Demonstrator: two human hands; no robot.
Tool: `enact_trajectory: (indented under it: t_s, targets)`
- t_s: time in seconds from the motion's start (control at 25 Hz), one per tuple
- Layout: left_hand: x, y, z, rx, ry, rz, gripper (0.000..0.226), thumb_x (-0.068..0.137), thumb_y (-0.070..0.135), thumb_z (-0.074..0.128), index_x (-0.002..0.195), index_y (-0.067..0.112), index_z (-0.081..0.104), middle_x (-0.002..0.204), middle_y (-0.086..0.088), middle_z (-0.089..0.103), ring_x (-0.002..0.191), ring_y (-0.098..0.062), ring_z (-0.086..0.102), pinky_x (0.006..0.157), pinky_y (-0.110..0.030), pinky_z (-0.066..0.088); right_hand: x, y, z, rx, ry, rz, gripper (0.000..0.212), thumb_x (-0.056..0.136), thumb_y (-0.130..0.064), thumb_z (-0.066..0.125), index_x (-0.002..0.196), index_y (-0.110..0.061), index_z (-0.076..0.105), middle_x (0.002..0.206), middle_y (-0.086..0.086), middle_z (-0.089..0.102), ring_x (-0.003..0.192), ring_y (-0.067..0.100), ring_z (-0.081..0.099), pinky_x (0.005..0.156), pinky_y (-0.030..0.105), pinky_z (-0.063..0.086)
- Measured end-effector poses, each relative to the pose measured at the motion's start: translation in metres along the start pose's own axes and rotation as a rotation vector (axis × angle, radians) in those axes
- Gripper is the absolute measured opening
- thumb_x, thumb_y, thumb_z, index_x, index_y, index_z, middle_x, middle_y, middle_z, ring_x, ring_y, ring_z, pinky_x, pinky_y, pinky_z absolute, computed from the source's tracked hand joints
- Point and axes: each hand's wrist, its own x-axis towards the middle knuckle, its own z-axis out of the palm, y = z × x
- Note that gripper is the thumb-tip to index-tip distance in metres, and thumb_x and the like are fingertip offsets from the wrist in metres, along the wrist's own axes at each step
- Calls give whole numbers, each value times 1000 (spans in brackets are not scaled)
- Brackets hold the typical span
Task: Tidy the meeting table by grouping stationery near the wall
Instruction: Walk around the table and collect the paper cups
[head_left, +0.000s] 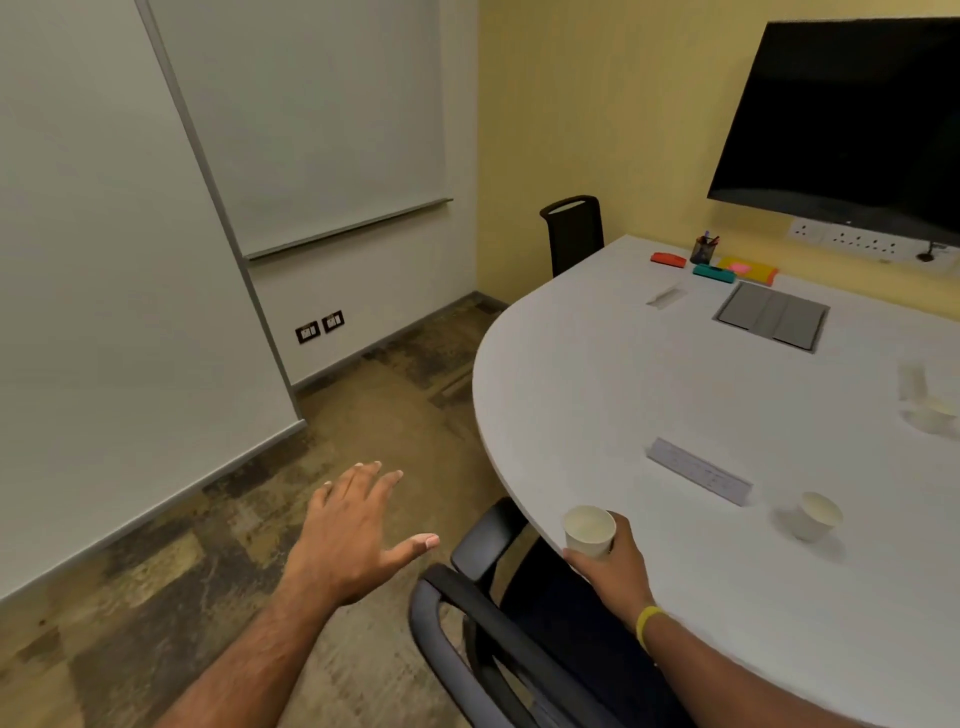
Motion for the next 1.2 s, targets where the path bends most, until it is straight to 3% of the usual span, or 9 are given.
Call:
enact_trajectory:
  t_s: [0.4,0.56,0.76,0.96,1.2]
  targets:
    - [131,-183,8,-13,-63,204,106,70,95,16,152,28,23,161,-4,21,149,-21,13,119,-50,11,33,-73,135,-42,195,81,73,67,-19,89,125,-20,45,115,2,58,109,26,56,84,31,43]
    - [202,-223,6,5,-70,337,109,69,96,15,153,26,22,162,-6,18,150,-23,10,120,-50,9,49,-112,176,-50,288,102,73,65,-22,90,120,-26,42,117,0,56,108,21,54,89,32,44]
    - [308,-225,30,51,-50,522,109,69,96,14,154,27,19,164,-7,13,151,-23,5,121,-51,6,103,-121,209,-35,392,145,73,66,-24,89,122,-28,42,118,-4,54,107,16,52,88,29,44]
    - [437,-198,57,114,-81,647,109,69,95,13,155,27,13,164,-7,6,152,-23,0,121,-51,2,210,-108,225,33,496,232,77,65,-24,90,127,-23,43,119,-1,56,108,20,54,91,32,46]
    - [592,-171,54,191,-126,744,110,68,94,11,155,27,9,165,-6,1,151,-22,-5,121,-52,1,344,-131,236,112,512,293,74,65,-20,90,120,-28,42,116,-2,55,110,22,55,92,33,48]
